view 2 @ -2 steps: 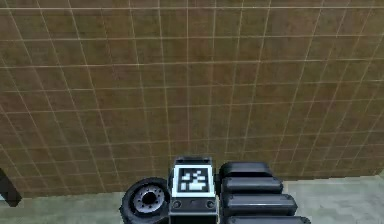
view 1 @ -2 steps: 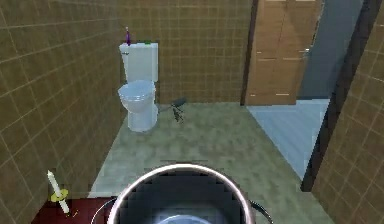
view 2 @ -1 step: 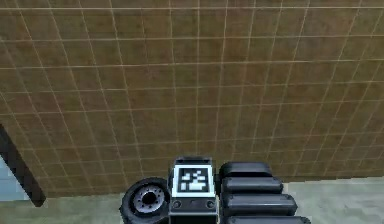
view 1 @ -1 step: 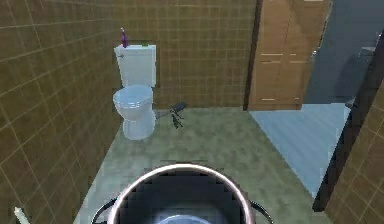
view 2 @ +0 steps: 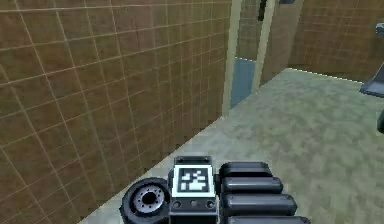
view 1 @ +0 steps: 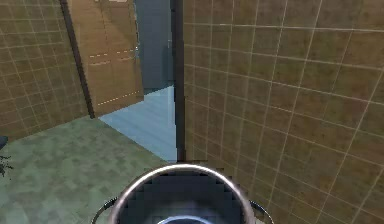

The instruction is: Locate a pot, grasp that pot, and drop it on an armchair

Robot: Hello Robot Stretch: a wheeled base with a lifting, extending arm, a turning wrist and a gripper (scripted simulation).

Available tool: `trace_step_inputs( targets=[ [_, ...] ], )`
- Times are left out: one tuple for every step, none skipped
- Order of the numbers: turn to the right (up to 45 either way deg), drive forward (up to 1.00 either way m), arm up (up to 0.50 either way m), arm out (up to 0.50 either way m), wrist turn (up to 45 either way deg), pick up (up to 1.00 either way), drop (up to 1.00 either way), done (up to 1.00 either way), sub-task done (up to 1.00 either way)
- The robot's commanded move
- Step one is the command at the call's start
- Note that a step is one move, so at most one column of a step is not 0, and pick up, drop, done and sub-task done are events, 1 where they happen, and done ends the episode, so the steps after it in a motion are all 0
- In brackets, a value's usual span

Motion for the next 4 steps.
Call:
trace_step_inputs(
  targets=[
    [39.0,0.0,0.0,0.0,0.0,0.0,0.0,0.0,0.0],
    [0.0,0.3,0.0,0.0,0.0,0.0,0.0,0.0,0.0],
    [-45.0,0.0,0.0,0.0,0.0,0.0,0.0,0.0,0.0],
    [-36.0,0.0,0.0,0.0,0.0,0.0,0.0,0.0,0.0]
  ],
)
